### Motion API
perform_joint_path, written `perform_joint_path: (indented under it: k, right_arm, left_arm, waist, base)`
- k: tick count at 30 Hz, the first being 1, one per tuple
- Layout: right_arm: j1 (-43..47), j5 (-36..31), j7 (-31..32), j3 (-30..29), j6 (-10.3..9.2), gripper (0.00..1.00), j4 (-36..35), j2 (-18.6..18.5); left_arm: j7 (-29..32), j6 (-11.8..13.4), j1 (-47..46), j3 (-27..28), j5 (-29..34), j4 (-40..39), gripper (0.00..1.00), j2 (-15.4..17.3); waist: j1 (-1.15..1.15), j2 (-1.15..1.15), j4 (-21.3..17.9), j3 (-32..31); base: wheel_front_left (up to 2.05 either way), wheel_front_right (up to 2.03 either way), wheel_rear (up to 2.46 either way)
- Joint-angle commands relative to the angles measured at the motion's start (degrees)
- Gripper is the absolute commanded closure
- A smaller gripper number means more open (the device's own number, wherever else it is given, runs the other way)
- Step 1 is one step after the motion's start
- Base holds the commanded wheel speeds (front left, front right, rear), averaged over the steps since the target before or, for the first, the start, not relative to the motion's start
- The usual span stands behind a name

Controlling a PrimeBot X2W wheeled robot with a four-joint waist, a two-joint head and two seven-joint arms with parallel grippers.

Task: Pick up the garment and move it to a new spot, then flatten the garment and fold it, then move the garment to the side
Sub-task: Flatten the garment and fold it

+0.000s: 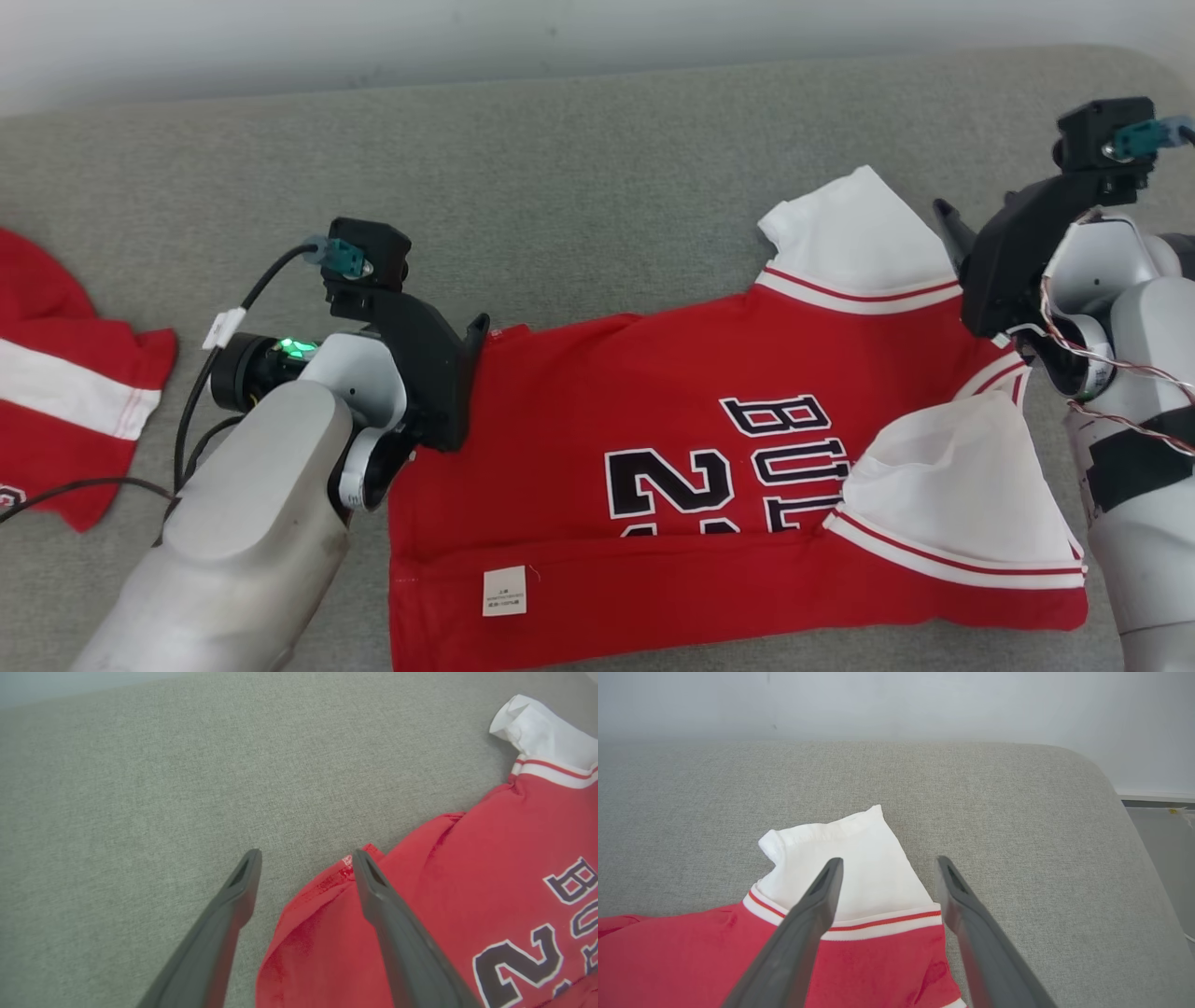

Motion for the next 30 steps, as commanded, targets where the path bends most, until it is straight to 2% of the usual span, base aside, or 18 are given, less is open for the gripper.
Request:
perform_joint_path:
  k: [1, 8, 14, 22, 24, 25, 26, 27, 30]
  right_arm:
    - [-1.07, 0.51, -1.08, 1.13, -0.14, 0.00, 1.64, -0.55]
    - [-4.11, 1.85, -3.52, 3.39, -0.14, 0.00, 6.06, -1.33]
    - [-5.49, 2.45, -5.03, 4.69, -0.14, 0.00, 8.38, -1.24]
    - [-7.30, 3.72, -6.36, 6.20, -0.14, 0.00, 11.04, -1.77]
    - [-7.73, 3.87, -6.64, 6.61, -0.14, 0.00, 11.49, -1.72]
    - [-7.95, 3.88, -6.76, 6.85, -0.14, 0.00, 11.72, -1.66]
    - [-8.22, 3.91, -6.87, 7.07, -0.14, 0.00, 11.96, -1.54]
    - [-8.53, 3.98, -6.87, 7.34, -0.14, 0.00, 12.20, -1.47]
    - [-9.38, 4.23, -7.12, 7.74, -0.14, 0.00, 12.75, -1.39]
  left_arm:
    - [0.45, 0.42, -1.23, 0.18, -0.53, 1.94, 0.00, -0.92]
    - [1.93, -1.53, -4.47, -1.06, -1.00, 6.04, 0.00, -3.11]
    - [3.61, -2.08, -5.59, -2.90, 0.61, 8.16, 0.00, -2.56]
    - [6.97, -4.22, -6.55, -5.16, 0.76, 9.56, 0.00, -2.58]
    - [7.30, -4.45, -6.65, -5.67, 1.13, 9.77, 0.10, -2.43]
    - [7.60, -4.78, -6.79, -6.04, 1.38, 9.90, 0.41, -2.31]
    - [7.59, -4.70, -6.90, -6.17, 1.30, 10.00, 0.57, -2.27]
    - [7.41, -4.72, -6.96, -6.24, 1.33, 10.10, 1.00, -2.27]
    - [6.91, -4.02, -6.79, -6.26, 1.43, 10.43, 1.00, -2.30]
  waist:
    - [-0.02, -0.01, -1.34, 1.23]
    - [-0.02, -0.01, -2.03, 2.48]
    - [-0.02, -0.01, -2.46, 2.59]
    - [-0.02, -0.01, -2.61, 3.01]
    - [-0.02, -0.01, -2.65, 3.05]
    - [-0.02, -0.01, -2.68, 3.09]
    - [-0.02, -0.01, -2.68, 3.15]
    - [-0.02, -0.01, -2.67, 3.25]
    - [-0.02, -0.01, -2.46, 3.54]
  base:
    - [0.00, 0.00, 0.00]
    - [0.00, 0.00, 0.00]
    - [0.00, 0.00, 0.00]
    - [0.00, 0.00, 0.00]
    - [0.00, 0.00, 0.00]
    - [0.00, 0.00, 0.00]
    - [0.00, 0.00, 0.00]
    - [0.00, 0.00, 0.00]
    - [0.00, 0.00, 0.00]
